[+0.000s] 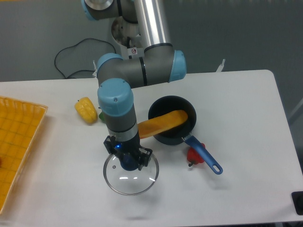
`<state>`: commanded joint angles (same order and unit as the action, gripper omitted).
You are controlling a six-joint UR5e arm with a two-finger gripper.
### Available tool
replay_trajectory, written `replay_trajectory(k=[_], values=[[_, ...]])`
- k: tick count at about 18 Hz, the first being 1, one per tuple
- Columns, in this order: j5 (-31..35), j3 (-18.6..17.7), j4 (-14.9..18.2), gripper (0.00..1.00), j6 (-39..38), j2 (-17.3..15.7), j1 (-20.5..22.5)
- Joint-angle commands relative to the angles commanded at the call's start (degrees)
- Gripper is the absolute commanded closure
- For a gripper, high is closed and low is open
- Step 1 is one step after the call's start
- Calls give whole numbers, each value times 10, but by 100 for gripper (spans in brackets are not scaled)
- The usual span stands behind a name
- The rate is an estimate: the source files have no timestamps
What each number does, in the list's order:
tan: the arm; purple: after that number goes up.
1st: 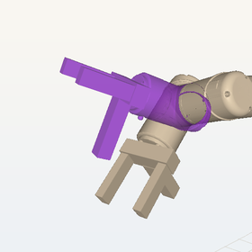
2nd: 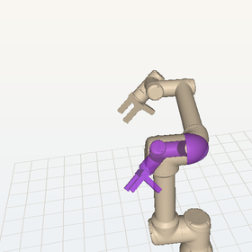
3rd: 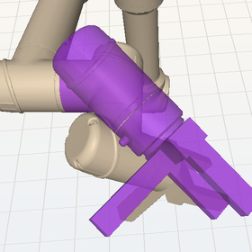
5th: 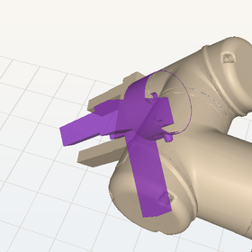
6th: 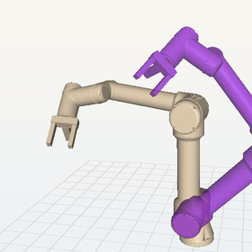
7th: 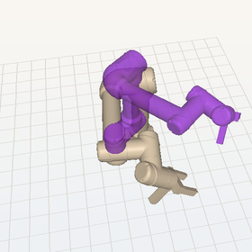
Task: Close the pot lid
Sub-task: 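Hold the glass lid by its blue knob and lift it slightly, then carry the glass lid over the black pan, tilting it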
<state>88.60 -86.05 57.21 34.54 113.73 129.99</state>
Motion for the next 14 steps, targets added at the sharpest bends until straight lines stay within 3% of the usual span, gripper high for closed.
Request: replay_trajectory(k=[14], values=[[-40,11,44,51,-4,-20,24]])
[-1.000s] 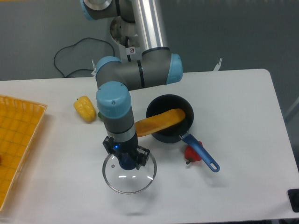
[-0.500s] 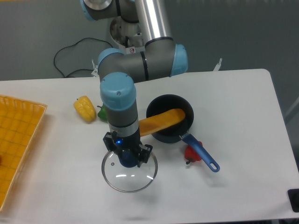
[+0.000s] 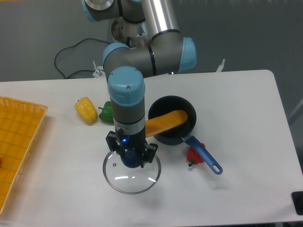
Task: Close the pot lid
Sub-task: 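Carry the glass lid over the black pan, tilting it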
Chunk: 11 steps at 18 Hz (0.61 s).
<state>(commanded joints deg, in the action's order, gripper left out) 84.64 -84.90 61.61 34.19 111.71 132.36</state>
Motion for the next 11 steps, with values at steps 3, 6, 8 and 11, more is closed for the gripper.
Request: replay_trajectory(k=[3,6,8,11], values=[[-19,-7,1,51,10,-9,10],[-38,-11,3,51,23,-10,18],[-49,-22,4,52,46,-20,27],[-88,-39,9,52,91,-36,48]])
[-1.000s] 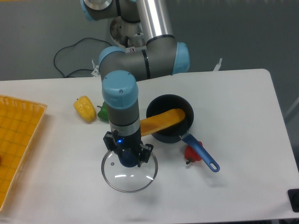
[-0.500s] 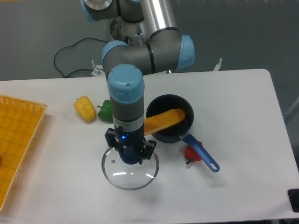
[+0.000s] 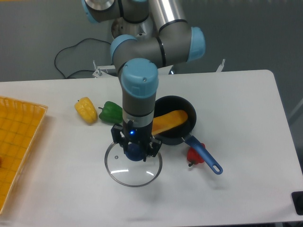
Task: Close the pot lid
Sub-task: 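Carry the glass lid over the black pan, tilting it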
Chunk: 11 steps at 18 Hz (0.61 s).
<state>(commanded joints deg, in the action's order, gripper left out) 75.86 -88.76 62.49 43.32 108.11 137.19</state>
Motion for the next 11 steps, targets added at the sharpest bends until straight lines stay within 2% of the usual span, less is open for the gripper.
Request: replay_trajectory(k=[3,5,11], values=[[-9,-13,10,52,35,-15,16],[-16,-16,27,52,66,-19,21],[-19,-44,28,52,125,-20,33]])
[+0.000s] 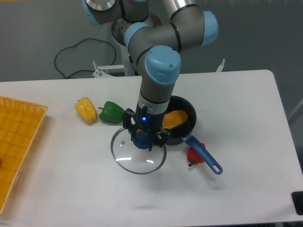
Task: Close the pot lid
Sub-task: 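Carry the glass lid over the black pan, tilting it, then lower the glass lid onto the pan rim beside the spatula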
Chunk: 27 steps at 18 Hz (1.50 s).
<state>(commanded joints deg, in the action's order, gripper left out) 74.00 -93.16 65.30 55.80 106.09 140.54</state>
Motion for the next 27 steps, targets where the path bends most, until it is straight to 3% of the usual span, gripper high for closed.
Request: replay_trajectory(k=[7,13,19,27], values=[[-37,-41,8,52,74,-34,40],[-38,-64,12,52,127,-41,53],[-46,-74,66,52,200,-55,83],[-46,-88,71,52,251,-57,98]])
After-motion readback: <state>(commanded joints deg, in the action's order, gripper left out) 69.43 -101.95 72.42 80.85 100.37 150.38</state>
